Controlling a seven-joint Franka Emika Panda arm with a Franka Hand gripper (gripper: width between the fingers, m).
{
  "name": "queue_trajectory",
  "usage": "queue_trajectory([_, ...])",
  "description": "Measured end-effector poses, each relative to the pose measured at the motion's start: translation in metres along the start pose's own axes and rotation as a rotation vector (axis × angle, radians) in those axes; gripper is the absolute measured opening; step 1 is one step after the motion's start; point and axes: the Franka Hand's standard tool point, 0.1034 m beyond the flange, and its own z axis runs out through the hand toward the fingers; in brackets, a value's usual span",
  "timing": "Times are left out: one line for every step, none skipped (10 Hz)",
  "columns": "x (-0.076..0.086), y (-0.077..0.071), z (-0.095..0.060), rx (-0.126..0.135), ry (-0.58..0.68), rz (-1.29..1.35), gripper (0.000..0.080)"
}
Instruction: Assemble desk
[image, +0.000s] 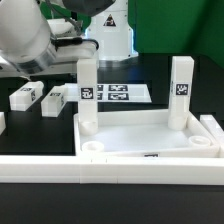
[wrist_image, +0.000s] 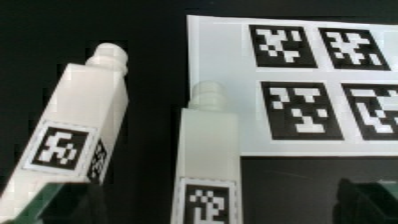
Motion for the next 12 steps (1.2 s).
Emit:
queue_trajectory([0.0,0.006,0.001,0.006,-0.001,0.002,0.0649])
queue_trajectory([0.001,0.013,-0.004,0.01,0.01,0.008,0.0649])
queue_trajectory([0.0,0.016,-0.004,0.014,0.012,0.012,0.0649])
queue_trajectory([0.0,0.018,-0.004,0.018,0.013,0.013,0.0649])
queue_trajectory([0.0,0.018,-0.003,0.018,0.013,0.012,0.0649])
queue_trajectory([0.0,0.017,-0.003,0.018,0.012,0.011,0.0649])
queue_trajectory([0.0,0.018,-0.002,0.019,0.01,0.017,0.0649])
queue_trajectory([0.004,0.022,0.001,0.017,0.004,0.038,0.0649])
queue_trajectory([0.01,0.025,0.001,0.011,0.001,0.059,0.0649])
queue_trajectory([0.015,0.027,0.005,0.007,-0.008,0.085,0.0649])
queue_trajectory([0.019,0.028,0.007,0.004,-0.012,0.088,0.0649])
queue_trajectory([0.019,0.024,0.004,0.0,-0.009,0.085,0.0649])
